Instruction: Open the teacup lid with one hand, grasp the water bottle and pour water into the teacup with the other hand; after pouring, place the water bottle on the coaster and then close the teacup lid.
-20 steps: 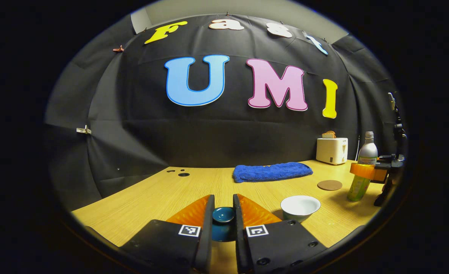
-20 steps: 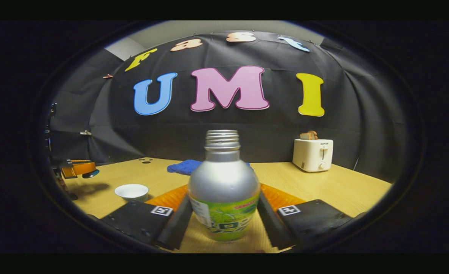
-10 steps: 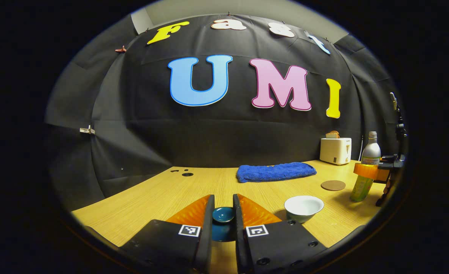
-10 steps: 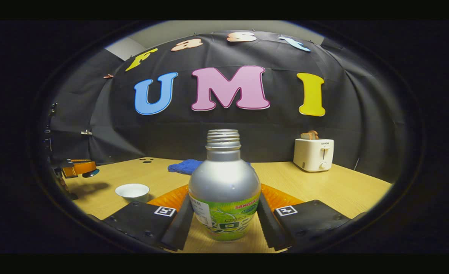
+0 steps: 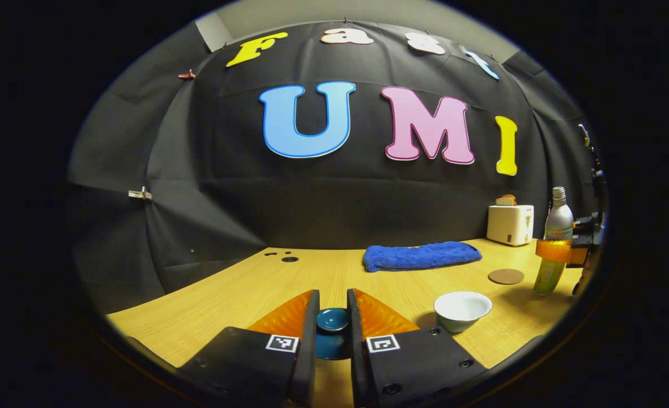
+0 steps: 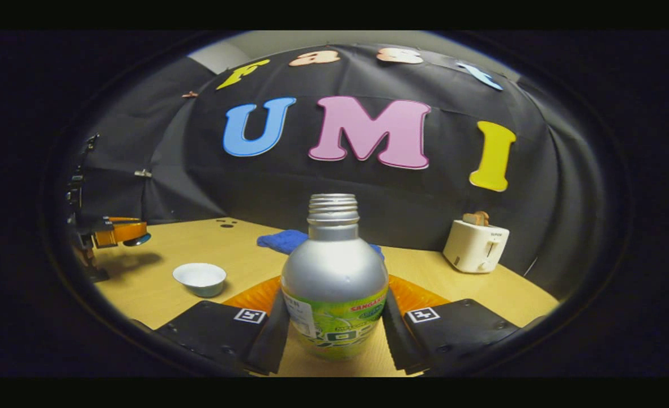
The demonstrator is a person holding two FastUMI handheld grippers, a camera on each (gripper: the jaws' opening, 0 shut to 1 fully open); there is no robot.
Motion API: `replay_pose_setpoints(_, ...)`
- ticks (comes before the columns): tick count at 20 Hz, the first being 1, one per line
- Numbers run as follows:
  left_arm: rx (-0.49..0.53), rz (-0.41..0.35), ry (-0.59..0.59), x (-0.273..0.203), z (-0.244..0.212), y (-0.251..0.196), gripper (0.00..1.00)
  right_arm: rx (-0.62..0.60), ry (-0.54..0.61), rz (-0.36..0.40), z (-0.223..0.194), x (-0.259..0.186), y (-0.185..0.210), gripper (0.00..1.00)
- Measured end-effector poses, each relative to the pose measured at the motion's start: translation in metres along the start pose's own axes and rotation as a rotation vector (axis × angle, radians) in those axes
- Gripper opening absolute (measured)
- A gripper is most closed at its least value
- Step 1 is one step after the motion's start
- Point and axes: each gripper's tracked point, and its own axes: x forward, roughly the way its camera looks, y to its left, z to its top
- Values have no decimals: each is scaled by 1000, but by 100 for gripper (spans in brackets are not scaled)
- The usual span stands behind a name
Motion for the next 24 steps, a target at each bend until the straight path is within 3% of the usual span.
replay_pose_setpoints(6, -1, 50, 2, 4, -1, 14, 29, -336, 10, 22, 4, 22, 11, 75)
replay_pose_setpoints(13, 0, 26, 0, 14, 1, 18, 30, -705, -14, 28, -1, 37, 30, 75)
replay_pose_setpoints(18, -1, 50, 1, 24, -1, 31, 29, -929, -88, 43, 10, 47, 50, 75)
replay_pose_setpoints(24, -1, 60, 1, 26, 0, 37, 29, -1117, -138, 96, 3, 55, 82, 74)
